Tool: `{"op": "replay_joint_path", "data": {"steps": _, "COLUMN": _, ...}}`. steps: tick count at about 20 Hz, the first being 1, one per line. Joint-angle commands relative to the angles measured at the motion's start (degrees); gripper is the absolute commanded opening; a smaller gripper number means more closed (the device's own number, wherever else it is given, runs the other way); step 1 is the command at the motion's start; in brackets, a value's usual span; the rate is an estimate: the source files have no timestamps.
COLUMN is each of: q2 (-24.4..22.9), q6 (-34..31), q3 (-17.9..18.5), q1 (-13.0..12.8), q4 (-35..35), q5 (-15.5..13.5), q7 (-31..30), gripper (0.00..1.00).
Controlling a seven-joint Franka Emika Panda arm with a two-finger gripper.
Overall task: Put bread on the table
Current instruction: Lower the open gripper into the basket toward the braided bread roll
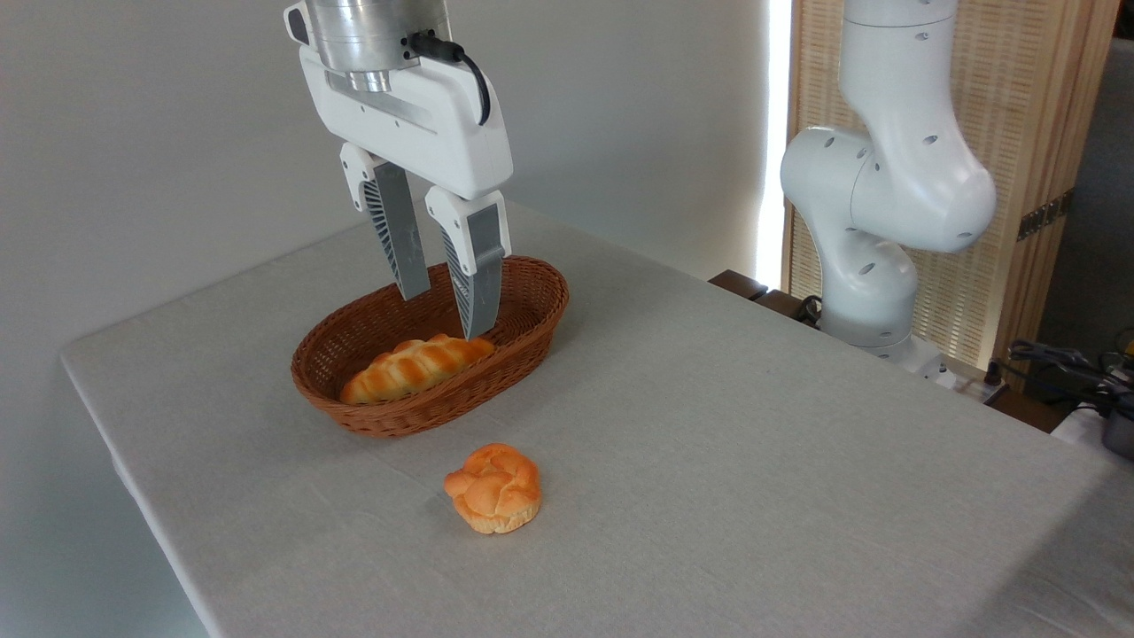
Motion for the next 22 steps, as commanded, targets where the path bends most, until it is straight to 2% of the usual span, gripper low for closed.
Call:
{"op": "replay_joint_path", "data": {"steps": 1, "q2": -0.5, "q6": 1.1, "q3": 0.1, "q1": 0.0, "q4": -0.9, "q5": -1.1, "q7": 0.0, "gripper": 1.00}}
{"op": "replay_joint_path", "data": {"steps": 9, "q2": -0.5, "q6": 1.1, "q3": -0.3, "q1": 0.0, "q4": -1.5, "q5": -1.1, "q7": 0.0, "gripper": 1.00}}
{"op": "replay_joint_path", "data": {"steps": 12, "q2": -0.5, "q6": 1.1, "q3": -2.2, "q1": 0.0, "q4": -2.4, "q5": -1.4, "q7": -0.5, "gripper": 1.00}}
{"op": "replay_joint_path", "data": {"steps": 16, "q2": -0.5, "q6": 1.8, "q3": -6.0, "q1": 0.0, "q4": -4.8, "q5": -3.6, "q7": -0.8, "gripper": 1.00}}
{"op": "replay_joint_path", "data": {"steps": 19, "q2": -0.5, "q6": 7.1, "q3": -9.5, "q1": -0.1, "q4": -8.1, "q5": -7.5, "q7": -3.0, "gripper": 1.00}}
{"op": "replay_joint_path", "data": {"steps": 22, "q2": -0.5, "q6": 13.3, "q3": -12.6, "q1": -0.1, "q4": -11.5, "q5": -8.3, "q7": -5.5, "gripper": 1.00}}
